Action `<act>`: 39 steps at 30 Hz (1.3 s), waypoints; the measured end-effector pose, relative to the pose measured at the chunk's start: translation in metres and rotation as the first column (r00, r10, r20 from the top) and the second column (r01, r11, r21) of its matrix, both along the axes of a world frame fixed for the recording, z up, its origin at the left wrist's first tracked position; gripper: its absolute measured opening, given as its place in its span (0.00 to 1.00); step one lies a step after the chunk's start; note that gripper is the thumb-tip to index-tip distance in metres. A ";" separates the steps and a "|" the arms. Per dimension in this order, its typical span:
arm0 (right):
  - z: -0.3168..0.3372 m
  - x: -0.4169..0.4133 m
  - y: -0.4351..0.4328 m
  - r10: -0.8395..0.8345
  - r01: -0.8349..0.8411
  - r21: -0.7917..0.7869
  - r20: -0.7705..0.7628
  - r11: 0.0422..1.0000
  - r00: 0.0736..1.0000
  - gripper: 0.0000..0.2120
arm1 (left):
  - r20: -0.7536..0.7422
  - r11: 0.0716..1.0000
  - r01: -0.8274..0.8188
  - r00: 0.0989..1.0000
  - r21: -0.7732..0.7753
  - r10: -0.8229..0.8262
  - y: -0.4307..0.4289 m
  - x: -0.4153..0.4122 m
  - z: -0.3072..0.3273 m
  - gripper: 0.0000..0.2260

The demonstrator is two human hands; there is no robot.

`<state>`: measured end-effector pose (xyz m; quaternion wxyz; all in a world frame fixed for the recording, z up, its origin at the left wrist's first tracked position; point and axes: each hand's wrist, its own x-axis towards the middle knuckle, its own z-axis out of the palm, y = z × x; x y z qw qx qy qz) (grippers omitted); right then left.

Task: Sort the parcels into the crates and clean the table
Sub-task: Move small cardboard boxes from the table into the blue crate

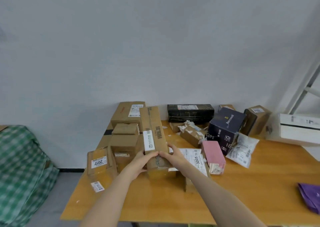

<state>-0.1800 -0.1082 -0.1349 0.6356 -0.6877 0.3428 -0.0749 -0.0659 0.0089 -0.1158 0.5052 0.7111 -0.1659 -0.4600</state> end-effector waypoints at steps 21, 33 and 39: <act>-0.002 -0.147 0.068 0.056 -0.052 0.134 -0.033 0.990 0.998 0.30 | 0.074 0.997 0.006 0.997 -0.071 -0.001 0.026 -0.115 0.019 0.16; 0.018 -0.270 0.109 -0.156 0.146 0.148 0.054 0.978 0.986 0.23 | -0.011 0.986 0.152 0.988 -0.068 -0.153 0.102 -0.269 0.004 0.15; 0.000 -0.292 0.149 -0.158 0.154 0.078 0.053 0.985 0.986 0.43 | 0.035 0.997 0.075 0.997 -0.026 -0.074 0.145 -0.309 -0.010 0.14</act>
